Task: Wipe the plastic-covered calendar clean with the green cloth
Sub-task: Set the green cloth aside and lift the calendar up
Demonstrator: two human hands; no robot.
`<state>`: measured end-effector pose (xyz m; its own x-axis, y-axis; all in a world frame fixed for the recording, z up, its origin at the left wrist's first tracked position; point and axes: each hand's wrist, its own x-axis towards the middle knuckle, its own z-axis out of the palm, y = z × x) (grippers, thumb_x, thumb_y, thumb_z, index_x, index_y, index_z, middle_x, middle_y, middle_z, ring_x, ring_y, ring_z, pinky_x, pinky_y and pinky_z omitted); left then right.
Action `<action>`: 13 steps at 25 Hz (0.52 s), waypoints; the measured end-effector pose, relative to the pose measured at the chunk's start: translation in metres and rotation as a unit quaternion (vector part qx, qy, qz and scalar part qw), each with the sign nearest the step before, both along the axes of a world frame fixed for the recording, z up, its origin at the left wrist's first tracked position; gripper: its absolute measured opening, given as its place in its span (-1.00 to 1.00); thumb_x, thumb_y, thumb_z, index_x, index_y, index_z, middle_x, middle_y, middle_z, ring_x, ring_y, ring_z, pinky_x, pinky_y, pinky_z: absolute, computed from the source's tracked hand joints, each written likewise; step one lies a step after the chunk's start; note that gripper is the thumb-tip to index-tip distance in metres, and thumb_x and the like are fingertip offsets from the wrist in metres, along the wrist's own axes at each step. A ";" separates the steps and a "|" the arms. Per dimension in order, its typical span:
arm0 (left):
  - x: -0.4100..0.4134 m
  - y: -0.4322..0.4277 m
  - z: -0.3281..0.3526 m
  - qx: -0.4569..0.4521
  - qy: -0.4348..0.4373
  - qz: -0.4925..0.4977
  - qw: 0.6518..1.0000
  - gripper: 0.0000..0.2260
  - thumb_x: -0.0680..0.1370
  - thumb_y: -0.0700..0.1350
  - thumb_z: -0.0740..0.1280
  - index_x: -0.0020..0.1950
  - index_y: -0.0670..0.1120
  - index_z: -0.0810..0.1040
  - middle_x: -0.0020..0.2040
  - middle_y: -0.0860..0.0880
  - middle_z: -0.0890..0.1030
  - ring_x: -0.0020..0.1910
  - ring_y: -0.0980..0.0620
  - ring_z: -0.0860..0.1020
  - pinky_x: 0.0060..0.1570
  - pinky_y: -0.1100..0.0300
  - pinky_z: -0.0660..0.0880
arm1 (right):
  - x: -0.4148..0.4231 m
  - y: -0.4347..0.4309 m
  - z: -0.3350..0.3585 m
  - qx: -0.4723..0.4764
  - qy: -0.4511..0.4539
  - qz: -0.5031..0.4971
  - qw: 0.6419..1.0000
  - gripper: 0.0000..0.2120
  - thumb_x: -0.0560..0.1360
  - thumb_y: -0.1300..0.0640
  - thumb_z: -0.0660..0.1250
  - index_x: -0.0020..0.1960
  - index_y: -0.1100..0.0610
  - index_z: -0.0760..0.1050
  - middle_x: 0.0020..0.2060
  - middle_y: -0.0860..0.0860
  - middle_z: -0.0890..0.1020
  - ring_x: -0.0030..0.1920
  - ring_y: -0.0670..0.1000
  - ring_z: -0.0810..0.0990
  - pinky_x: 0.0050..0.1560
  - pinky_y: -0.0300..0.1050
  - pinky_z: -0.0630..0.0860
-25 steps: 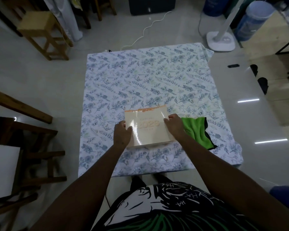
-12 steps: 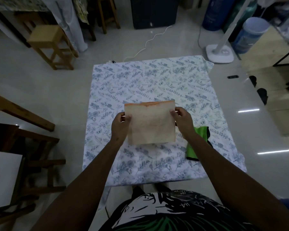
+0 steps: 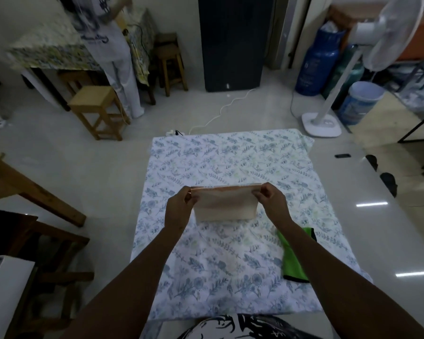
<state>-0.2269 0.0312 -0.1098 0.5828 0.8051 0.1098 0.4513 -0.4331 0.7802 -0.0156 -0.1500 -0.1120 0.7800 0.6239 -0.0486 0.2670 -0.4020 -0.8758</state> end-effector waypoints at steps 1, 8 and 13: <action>0.003 0.004 0.001 -0.003 -0.001 -0.004 1.000 -0.86 0.50 -0.19 0.42 0.03 -0.04 0.60 -0.24 0.04 0.66 -0.28 0.37 0.58 -0.29 0.54 0.45 | 0.003 0.004 0.001 -0.005 -0.002 0.000 1.000 -0.87 0.51 0.15 0.39 -0.19 0.11 0.49 -0.35 -0.10 0.56 -0.31 -0.14 0.51 -0.29 -0.26 0.38; 0.029 0.069 0.036 -0.002 0.049 0.012 0.999 -0.78 0.50 -0.21 0.40 0.13 -0.07 0.58 -0.19 -0.13 0.68 -0.19 -0.06 0.64 -0.14 0.13 0.54 | 0.032 0.076 0.025 -0.027 -0.006 0.036 0.999 -0.82 0.51 0.19 0.39 -0.09 0.33 0.52 -0.23 0.16 0.63 -0.21 0.10 0.59 -0.13 -0.04 0.49; 0.031 0.140 0.063 0.051 0.082 0.031 0.995 -0.75 0.48 -0.22 0.41 0.15 -0.11 0.56 -0.13 -0.16 0.70 -0.11 -0.12 0.66 -0.08 0.12 0.54 | 0.040 0.156 0.047 -0.041 -0.032 0.089 0.995 -0.81 0.50 0.23 0.39 -0.19 0.30 0.44 -0.24 0.29 0.61 -0.22 0.10 0.52 -0.15 -0.07 0.39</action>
